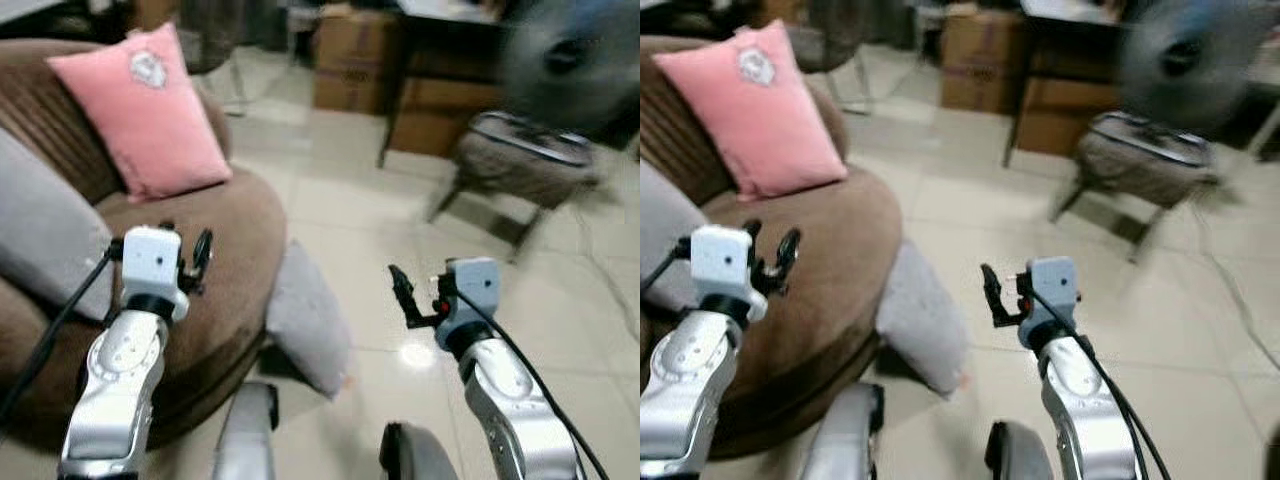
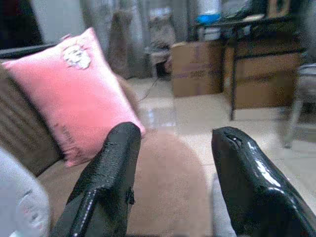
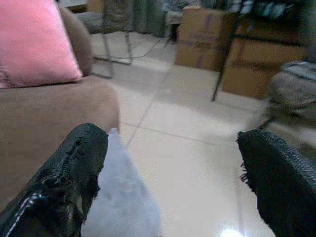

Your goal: Move the pillow to the sofa from floor

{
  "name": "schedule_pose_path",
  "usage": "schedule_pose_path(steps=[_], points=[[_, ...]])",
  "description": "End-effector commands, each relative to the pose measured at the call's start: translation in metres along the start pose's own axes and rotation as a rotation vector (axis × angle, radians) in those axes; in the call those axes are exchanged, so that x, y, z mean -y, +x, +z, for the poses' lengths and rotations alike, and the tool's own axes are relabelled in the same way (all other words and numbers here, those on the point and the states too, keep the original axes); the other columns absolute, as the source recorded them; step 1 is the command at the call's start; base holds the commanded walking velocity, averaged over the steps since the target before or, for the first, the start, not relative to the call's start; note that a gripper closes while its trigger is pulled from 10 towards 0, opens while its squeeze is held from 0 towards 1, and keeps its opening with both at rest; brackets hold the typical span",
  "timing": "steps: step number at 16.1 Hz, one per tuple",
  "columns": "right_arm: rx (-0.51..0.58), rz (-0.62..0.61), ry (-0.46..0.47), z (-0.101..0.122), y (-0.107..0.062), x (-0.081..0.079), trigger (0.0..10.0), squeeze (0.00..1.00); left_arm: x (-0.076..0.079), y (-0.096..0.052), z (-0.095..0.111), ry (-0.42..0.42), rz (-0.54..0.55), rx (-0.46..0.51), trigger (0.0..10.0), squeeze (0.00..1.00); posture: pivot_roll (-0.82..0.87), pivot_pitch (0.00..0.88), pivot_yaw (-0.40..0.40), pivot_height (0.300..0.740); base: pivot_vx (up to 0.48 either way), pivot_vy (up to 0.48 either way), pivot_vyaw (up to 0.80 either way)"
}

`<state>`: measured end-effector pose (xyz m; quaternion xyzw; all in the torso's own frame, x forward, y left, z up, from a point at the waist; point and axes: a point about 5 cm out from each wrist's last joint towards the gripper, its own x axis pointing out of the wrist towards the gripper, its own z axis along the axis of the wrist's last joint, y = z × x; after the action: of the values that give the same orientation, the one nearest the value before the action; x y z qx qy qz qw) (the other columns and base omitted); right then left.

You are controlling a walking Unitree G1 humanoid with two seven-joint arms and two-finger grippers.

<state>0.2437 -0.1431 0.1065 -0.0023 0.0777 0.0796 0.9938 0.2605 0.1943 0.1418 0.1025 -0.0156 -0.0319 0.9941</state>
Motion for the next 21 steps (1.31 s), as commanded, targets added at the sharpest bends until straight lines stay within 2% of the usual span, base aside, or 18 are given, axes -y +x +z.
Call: schedule_pose_path(steps=[1, 3, 6, 21], points=[[0.024, -0.022, -0.021, 0.0051, 0.0003, 0.0054, 10.0, 0.0, 0.0064, -0.0002, 0.0024, -0.009, -0.03, 0.016, 10.0, 0.0, 0.05, 0.0, -0.04, 0.62, 0.262, 0.0, 0.0], [0.015, -0.04, -0.004, 0.0041, 0.0008, 0.0071, 10.0, 0.0, 0.0074, 0.0004, 0.0016, -0.01, -0.036, 0.015, 10.0, 0.0, 0.05, 0.0, -0.043, 0.62, 0.268, 0.0, 0.0], [0.012, -0.046, -0.01, 0.0034, 0.0015, 0.0086, 10.0, 0.0, 0.008, 0.0005, 0.0006, -0.012, -0.042, 0.013, 10.0, 0.0, 0.06, 0.0, -0.045, 0.62, 0.287, 0.0, -0.78], [0.018, -0.049, -0.029, 0.0023, 0.0037, 0.0117, 10.0, 0.0, 0.0062, 0.0018, -0.0014, -0.004, -0.032, 0.006, 10.0, 0.0, 0.05, 0.0, -0.045, 0.62, 0.287, 0.0, 0.0]])
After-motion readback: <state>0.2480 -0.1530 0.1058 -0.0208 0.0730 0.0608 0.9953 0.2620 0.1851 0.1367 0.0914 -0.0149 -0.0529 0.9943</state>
